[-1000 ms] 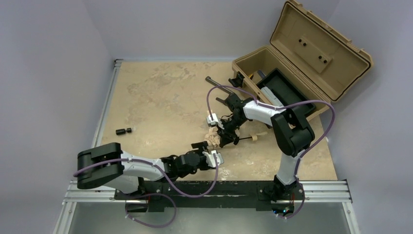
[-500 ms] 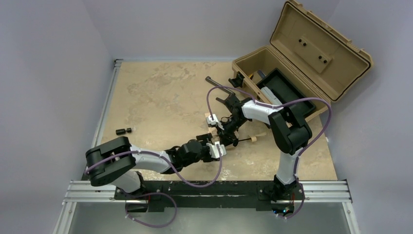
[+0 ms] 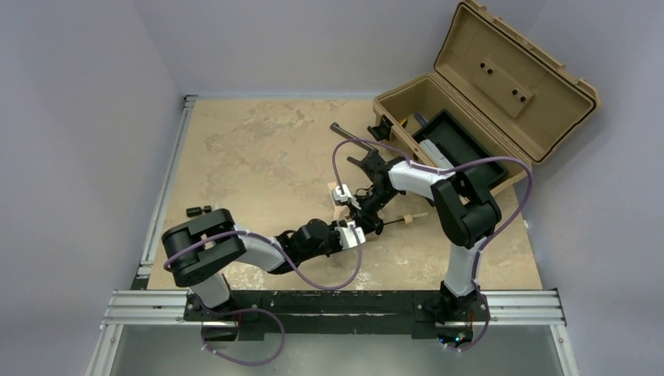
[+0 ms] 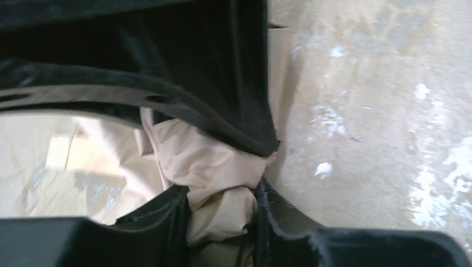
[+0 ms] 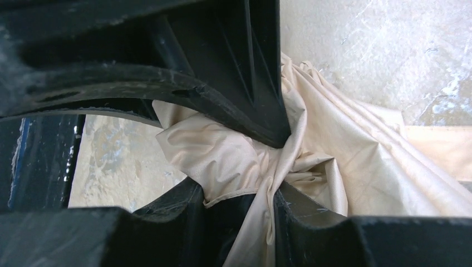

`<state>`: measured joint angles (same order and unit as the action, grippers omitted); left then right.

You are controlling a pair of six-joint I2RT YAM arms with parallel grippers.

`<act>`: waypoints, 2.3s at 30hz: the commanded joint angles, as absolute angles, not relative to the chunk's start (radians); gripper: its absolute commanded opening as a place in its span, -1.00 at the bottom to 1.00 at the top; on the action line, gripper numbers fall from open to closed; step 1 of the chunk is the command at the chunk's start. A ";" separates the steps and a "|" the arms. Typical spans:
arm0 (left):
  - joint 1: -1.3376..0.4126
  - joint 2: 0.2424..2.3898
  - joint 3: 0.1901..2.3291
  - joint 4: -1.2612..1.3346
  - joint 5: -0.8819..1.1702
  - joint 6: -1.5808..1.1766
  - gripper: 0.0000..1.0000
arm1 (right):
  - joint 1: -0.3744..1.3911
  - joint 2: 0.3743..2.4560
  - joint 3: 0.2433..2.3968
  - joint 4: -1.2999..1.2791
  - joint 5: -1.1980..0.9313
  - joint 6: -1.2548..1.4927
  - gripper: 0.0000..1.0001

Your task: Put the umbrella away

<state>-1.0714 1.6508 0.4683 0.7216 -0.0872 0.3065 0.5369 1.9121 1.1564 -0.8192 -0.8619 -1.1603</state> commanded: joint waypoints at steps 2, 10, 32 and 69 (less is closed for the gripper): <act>-1.056 1.728 0.473 0.616 0.023 0.122 -1.00 | 0.554 1.958 1.089 -0.944 -0.737 -1.180 -0.39; -1.019 1.803 0.434 0.544 0.115 -0.264 -1.00 | 0.437 1.757 1.156 -1.008 -0.850 -1.288 0.12; -0.806 2.252 0.544 0.406 0.601 -0.699 -1.00 | 0.322 1.227 0.794 -0.711 -0.795 -1.929 0.95; -0.597 1.759 0.431 0.680 0.739 -0.890 0.23 | 0.550 1.662 0.813 -0.572 -0.352 -1.244 -0.76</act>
<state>-0.6289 1.8767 0.5240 0.9062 0.7528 -0.9222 0.5728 1.5528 0.8013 -0.3981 -0.4625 -1.3563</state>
